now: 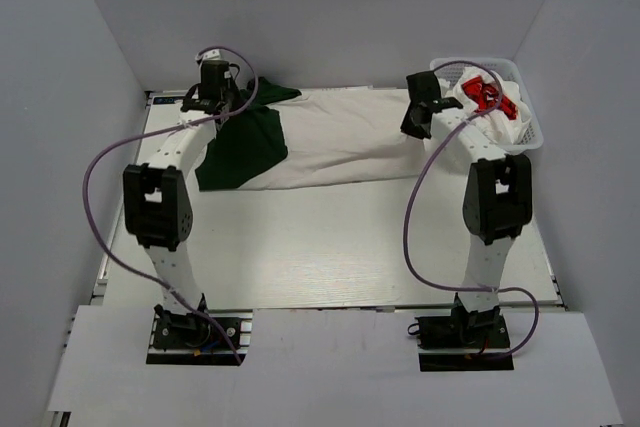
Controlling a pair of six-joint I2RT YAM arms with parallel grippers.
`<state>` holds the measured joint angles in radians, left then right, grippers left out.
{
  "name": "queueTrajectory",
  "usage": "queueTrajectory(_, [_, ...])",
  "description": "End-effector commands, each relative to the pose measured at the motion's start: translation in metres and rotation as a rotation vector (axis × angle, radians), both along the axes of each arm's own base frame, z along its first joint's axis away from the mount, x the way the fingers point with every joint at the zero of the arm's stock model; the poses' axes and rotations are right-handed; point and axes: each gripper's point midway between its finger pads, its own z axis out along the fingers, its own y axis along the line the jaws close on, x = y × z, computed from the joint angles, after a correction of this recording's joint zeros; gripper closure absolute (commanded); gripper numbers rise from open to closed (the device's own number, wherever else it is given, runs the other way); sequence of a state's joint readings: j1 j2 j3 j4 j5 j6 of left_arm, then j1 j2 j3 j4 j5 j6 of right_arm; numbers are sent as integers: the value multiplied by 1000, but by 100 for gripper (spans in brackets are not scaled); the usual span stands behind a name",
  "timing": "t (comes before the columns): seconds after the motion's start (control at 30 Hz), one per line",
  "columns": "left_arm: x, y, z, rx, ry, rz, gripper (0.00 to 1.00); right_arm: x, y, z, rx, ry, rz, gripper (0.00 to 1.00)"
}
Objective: Fold and stack the t-shirts
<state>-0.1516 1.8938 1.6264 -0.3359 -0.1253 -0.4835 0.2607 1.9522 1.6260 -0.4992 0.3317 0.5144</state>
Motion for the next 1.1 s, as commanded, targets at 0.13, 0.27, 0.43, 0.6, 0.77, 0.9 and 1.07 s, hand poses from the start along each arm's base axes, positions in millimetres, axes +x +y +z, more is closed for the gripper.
queueTrajectory(0.13, [64, 30, -35, 146, 38, -5, 0, 28, 13, 18, -43, -21, 132, 10])
queueTrajectory(0.27, [62, 25, -28, 127, 20, -30, 0, 20, 40, 31, -5, -71, 282, 10])
queueTrajectory(0.43, [23, 15, -35, 57, 31, -66, 0, -9, 69, 17, 24, -61, 397, 10])
queueTrajectory(0.6, [-31, 7, -85, -19, 135, -92, 0, -34, 88, -23, 75, 28, 436, 10])
queueTrajectory(0.77, [-66, 8, -135, -33, 300, -84, 0, -52, 85, -68, 64, 102, 413, 10])
queueTrajectory(0.9, [-102, 12, -174, -56, 474, -17, 0, -72, 78, -82, 48, 120, 400, 10])
queueTrajectory(1.07, [-164, 16, -201, -66, 640, 47, 0, -109, 64, -105, 4, 196, 396, 10])
